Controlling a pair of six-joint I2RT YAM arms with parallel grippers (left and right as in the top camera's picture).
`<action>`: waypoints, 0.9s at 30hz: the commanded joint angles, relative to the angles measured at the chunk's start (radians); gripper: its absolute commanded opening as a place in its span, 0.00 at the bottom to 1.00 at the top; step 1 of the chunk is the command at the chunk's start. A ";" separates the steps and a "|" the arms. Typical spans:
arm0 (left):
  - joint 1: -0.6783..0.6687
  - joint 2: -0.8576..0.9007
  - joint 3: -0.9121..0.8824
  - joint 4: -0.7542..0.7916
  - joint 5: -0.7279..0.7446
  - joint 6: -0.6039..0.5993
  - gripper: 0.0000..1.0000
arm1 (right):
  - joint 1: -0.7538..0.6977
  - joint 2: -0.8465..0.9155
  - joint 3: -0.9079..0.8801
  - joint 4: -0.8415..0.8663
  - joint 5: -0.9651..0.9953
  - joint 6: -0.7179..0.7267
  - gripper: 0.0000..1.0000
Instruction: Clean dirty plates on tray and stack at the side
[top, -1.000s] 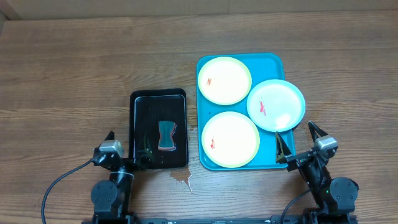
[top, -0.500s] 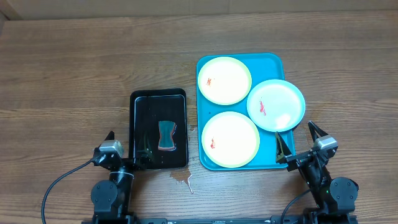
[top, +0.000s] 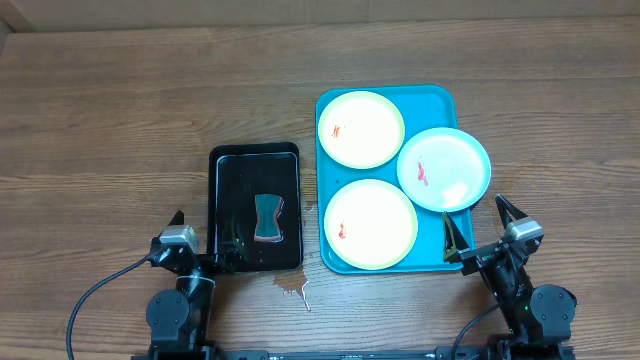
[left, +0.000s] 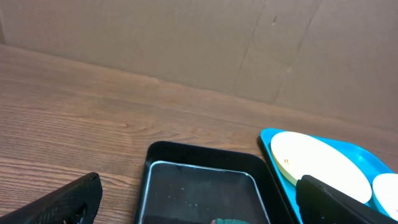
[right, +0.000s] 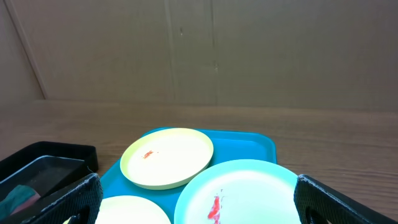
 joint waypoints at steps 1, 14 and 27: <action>-0.007 -0.008 -0.003 0.000 0.003 0.012 1.00 | -0.003 -0.005 -0.010 0.006 0.006 0.000 1.00; -0.007 -0.008 -0.003 0.000 0.004 0.011 1.00 | -0.003 -0.005 -0.010 0.008 0.005 0.000 1.00; -0.007 -0.008 0.012 0.112 0.136 -0.086 1.00 | -0.003 -0.005 0.007 0.013 -0.120 0.005 1.00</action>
